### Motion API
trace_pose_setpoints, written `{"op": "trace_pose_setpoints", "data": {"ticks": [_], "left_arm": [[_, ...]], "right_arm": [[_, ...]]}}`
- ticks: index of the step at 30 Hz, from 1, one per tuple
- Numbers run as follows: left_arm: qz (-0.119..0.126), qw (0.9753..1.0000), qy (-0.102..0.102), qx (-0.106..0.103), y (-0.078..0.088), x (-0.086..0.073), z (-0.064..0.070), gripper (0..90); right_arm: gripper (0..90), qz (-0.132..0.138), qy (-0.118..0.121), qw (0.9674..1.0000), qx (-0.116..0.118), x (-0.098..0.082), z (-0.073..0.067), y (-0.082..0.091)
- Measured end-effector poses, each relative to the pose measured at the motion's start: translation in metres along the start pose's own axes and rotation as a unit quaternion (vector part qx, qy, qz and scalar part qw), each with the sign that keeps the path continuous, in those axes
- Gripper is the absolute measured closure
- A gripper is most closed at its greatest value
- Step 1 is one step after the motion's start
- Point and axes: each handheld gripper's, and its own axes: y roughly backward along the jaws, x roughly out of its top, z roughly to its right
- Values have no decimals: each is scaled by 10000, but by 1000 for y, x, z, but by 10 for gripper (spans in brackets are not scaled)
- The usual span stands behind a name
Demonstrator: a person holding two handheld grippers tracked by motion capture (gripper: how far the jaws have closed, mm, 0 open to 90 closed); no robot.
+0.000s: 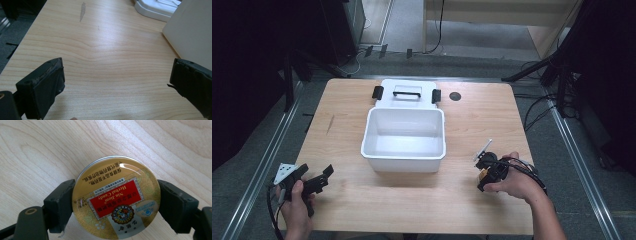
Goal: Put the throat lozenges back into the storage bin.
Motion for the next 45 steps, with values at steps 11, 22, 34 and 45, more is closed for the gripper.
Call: {"op": "trace_pose_setpoints", "data": {"ticks": [11,22,34,45], "left_arm": [[-3,10000,-26,44,-1,0,2,2],[-34,9999,-114,97,-1,0,4,2],[-5,9990,-385,209,-2,0,10,2],[83,9975,-597,356,-3,0,15,1]], "right_arm": [[208,95,228,9996,102,5,6,18],[208,373,449,9982,138,21,9,32],[208,549,657,9962,132,38,11,54],[208,692,760,9947,-28,54,10,80]]}}
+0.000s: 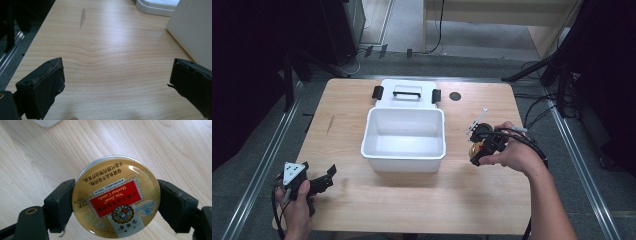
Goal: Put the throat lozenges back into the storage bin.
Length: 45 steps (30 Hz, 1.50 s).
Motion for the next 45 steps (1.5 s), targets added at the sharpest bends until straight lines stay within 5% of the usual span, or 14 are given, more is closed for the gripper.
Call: {"op": "trace_pose_setpoints", "data": {"ticks": [7,17,32,37,45], "left_arm": [[94,9999,-54,12,0,0,2,1],[498,9980,-384,111,-1,0,10,1],[362,9983,-457,-71,-3,1,9,1],[263,9977,-620,-53,-5,2,10,2],[267,9982,-524,-130,-5,2,8,2]], "right_arm": [[208,1,151,9999,-28,12,-2,7],[208,41,426,9991,-22,29,-3,21],[208,85,838,9964,28,64,-10,38],[208,97,941,9955,-6,76,-13,45],[208,91,1092,9940,-24,93,-19,51]]}}
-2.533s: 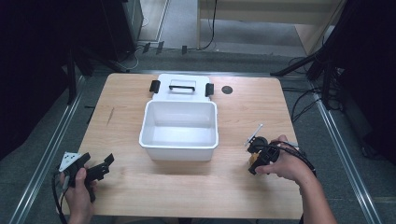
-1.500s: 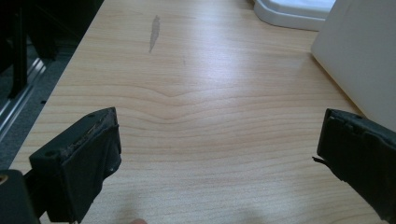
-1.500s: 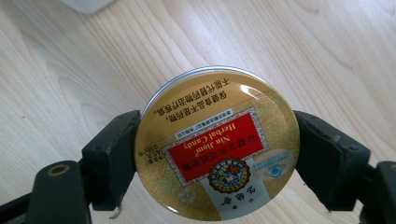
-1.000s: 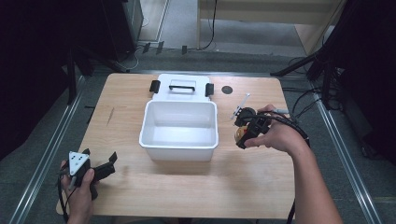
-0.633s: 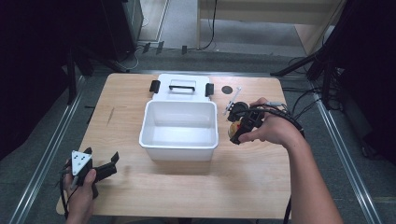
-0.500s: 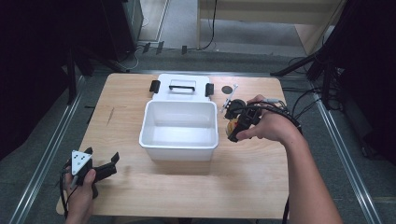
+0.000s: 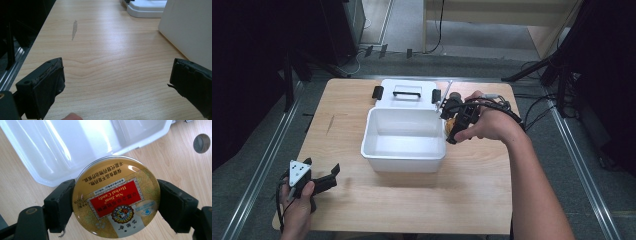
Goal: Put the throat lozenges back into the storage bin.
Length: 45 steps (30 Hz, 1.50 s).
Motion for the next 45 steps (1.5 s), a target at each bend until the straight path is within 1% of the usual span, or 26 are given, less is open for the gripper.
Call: {"op": "trace_pose_setpoints", "data": {"ticks": [1,3,4,5,10,11,12,13,16,17,19,21,22,24,28,29,30,31,32,33,37,38,42,44,45], "left_arm": [[-7,10000,-7,-1,0,0,0,2],[-9,10000,-16,-4,0,0,0,2],[-23,10000,-22,-9,0,0,0,2],[-29,10000,-25,-26,0,0,0,2],[-42,9999,-63,-68,-1,0,1,2],[-41,9999,-64,-74,-1,0,1,2],[-47,9999,-76,-86,-1,0,1,2],[-46,9999,-73,-97,-1,0,1,2],[-51,9999,-52,-123,-1,0,0,2],[-57,9999,-44,-129,-1,1,0,2],[-67,9999,-45,-140,-1,1,0,2],[-57,9999,-30,-148,-1,1,-1,2],[-57,9999,-30,-148,-1,1,-1,2],[-55,9998,3,-166,-1,0,-1,2],[-69,9998,16,-187,-1,0,-2,2],[-74,9998,22,-193,-1,1,-2,2],[-66,9998,37,-193,-1,0,-2,2],[-79,9998,34,-203,-1,1,-2,2],[-79,9998,34,-206,-1,1,-2,2],[-81,9997,43,-219,-1,1,-2,2],[-75,9997,51,-228,-1,1,-3,2],[-78,9997,46,-232,-1,1,-3,2],[-78,9997,38,-232,-1,1,-3,2],[-77,9997,43,-235,-1,1,-3,2],[-73,9997,51,-239,-1,1,-3,2]], "right_arm": [[208,-10,28,10000,-6,5,-1,1],[208,0,62,10000,-10,7,-1,1],[208,3,109,9999,9,11,-2,1],[208,3,109,9999,9,11,-2,1],[208,5,177,9998,-2,23,-5,0],[208,27,246,9997,3,27,-6,-1],[208,27,246,9997,3,27,-6,-1],[208,31,298,9996,14,32,-8,-4],[208,27,361,9993,24,37,-10,-6],[208,30,435,9990,53,41,-12,-9],[208,20,436,9990,57,43,-13,-9],[208,12,569,9983,83,49,-16,-15],[208,12,569,9983,83,49,-16,-15],[208,-7,664,9977,99,53,-18,-20],[208,-1,725,9973,116,56,-20,-24],[208,25,816,9966,125,57,-20,-26],[208,12,820,9965,137,57,-21,-28],[207,23,913,9957,153,58,-22,-32],[207,23,913,9957,153,58,-22,-32],[207,50,991,9948,215,58,-23,-36],[207,69,1010,9945,265,59,-23,-42],[207,41,1066,9940,253,59,-23,-47],[207,24,1038,9942,282,58,-22,-53],[207,8,1081,9937,293,58,-22,-57],[207,21,1107,9934,314,57,-22,-62]]}}
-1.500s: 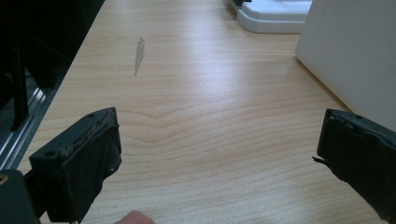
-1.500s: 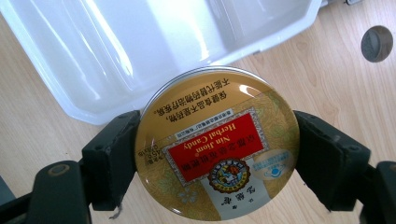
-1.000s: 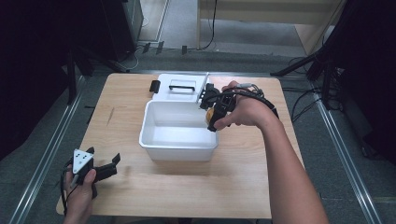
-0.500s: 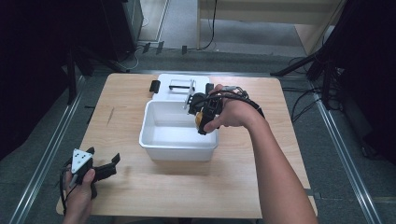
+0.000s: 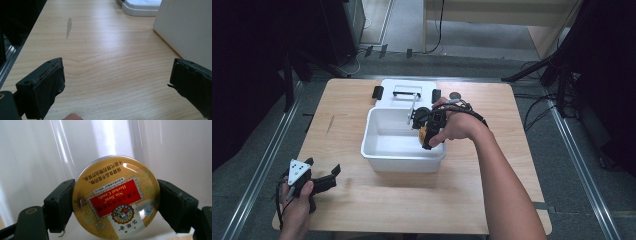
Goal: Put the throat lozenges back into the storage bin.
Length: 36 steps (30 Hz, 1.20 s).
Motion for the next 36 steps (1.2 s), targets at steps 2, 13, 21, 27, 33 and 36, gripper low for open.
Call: {"op": "trace_pose_setpoints", "data": {"ticks": [2,13,21,27,33,36], "left_arm": [[-8,10000,-9,3,0,0,0,2],[-20,10000,-8,-2,0,0,0,2],[-19,10000,-12,-11,0,0,0,2],[-17,10000,-11,-16,0,0,0,2],[-46,10000,-1,-41,0,0,0,2],[-52,10000,-12,-39,0,0,1,2]], "right_arm": [[206,-11,-13,10000,8,0,-1,-1],[206,-276,46,9996,5,2,-3,-23],[204,-518,141,9985,-91,7,-5,-35],[202,-631,79,9979,-86,9,-4,-40],[173,-626,111,9980,-50,9,-4,-42],[162,-612,100,9980,-73,8,-5,-41]]}}
